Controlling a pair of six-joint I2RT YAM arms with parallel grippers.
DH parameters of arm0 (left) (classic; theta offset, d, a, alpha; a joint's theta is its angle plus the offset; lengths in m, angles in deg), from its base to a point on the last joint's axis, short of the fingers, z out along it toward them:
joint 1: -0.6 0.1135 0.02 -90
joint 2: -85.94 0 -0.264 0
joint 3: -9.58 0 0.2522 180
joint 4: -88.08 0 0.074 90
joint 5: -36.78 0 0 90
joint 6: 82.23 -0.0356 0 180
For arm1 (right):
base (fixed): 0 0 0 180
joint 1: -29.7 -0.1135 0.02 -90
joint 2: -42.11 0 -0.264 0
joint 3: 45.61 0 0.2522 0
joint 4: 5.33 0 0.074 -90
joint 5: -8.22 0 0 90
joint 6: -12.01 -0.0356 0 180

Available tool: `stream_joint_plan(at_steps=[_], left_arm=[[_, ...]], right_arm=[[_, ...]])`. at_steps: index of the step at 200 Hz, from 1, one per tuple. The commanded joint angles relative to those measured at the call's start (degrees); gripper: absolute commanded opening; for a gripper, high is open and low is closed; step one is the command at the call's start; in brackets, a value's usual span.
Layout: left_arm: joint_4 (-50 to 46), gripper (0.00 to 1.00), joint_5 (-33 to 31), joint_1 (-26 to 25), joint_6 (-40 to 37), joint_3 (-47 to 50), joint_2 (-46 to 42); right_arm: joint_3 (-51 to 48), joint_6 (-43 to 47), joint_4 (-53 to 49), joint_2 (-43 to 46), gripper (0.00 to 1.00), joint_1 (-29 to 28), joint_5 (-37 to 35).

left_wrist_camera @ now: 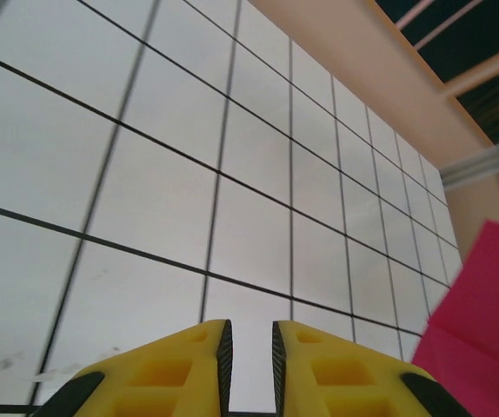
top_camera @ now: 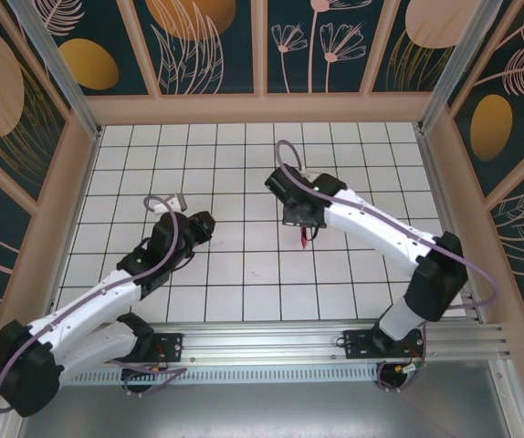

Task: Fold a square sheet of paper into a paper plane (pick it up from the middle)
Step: Turn over the paper at the center of the table.

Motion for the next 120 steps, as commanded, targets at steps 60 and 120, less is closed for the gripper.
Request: stream_joint_plan(at_steps=[60,120], left_arm=[[-10.2,0.23,-13.3,0.2,-2.7,2.7,-13.1],[-14.7,0.24,-11.0,0.3,-4.2,2.0,-15.9]], right_arm=[[17.2,-1.6,-18.7,-32.5,0.04,-9.1,-0.9],[25.9,2.3,-5.3,-39.9,0.33,-9.8,13.6]])
